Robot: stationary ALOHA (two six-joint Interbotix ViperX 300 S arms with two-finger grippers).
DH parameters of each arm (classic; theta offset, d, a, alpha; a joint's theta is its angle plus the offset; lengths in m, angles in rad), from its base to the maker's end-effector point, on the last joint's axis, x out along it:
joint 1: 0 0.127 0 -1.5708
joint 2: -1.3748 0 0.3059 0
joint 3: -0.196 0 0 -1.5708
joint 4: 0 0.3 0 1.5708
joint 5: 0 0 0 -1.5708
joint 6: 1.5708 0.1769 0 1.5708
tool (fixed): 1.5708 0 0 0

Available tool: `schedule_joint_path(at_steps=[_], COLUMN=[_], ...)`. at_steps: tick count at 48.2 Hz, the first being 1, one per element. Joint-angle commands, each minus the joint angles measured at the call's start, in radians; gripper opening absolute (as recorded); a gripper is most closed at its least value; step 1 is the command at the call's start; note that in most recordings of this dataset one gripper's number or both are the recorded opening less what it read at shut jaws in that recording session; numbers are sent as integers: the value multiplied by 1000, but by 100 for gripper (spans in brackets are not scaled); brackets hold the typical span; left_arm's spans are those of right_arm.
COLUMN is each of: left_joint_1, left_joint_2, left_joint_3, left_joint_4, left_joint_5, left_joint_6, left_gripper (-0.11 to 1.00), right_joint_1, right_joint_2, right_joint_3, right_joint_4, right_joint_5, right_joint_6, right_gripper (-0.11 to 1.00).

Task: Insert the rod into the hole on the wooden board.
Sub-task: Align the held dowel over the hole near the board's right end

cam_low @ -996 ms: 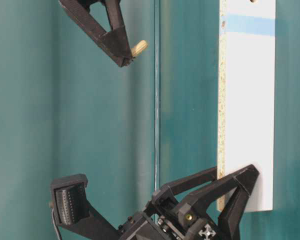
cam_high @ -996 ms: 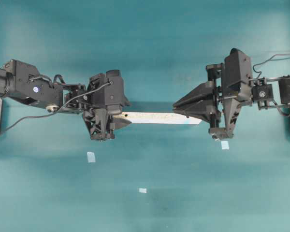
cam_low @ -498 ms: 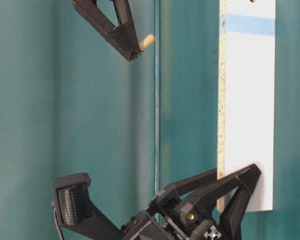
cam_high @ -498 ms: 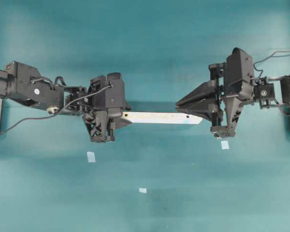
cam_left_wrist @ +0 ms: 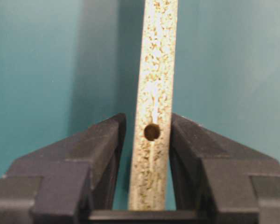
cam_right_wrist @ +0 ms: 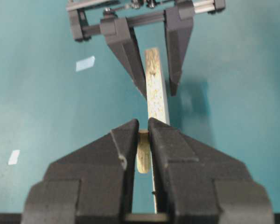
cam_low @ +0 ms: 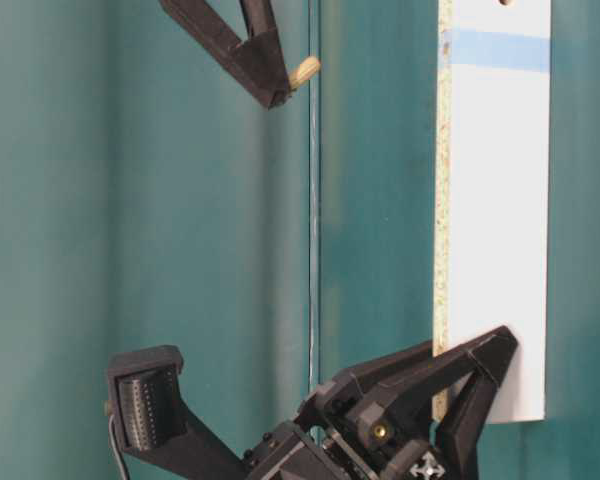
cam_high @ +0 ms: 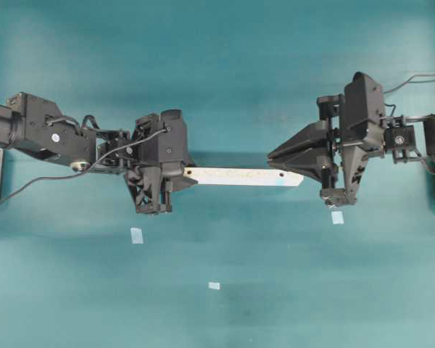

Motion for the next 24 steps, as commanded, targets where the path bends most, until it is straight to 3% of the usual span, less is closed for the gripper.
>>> schedule_joint_path(at_steps=[1, 7, 17, 24], left_joint_1=[-2, -2, -2, -2], left_joint_2=[-14, -14, -14, -14], left_joint_3=[-11, -9, -11, -8], left_joint_4=[3, 2, 3, 3], left_joint_5=[-8, -8, -8, -5], left_joint_6=[9, 15, 40, 31], left_gripper=[40, 33, 32, 32], right_joint_1=[-3, -3, -3, -3], right_joint_2=[-18, -15, 23, 71], right_joint_3=[5, 28, 51, 58], right_joint_4=[9, 18, 40, 81], right_joint_5=[-35, -61, -147, -249], right_joint_6=[-2, -3, -25, -72], right_gripper=[11, 11, 11, 11])
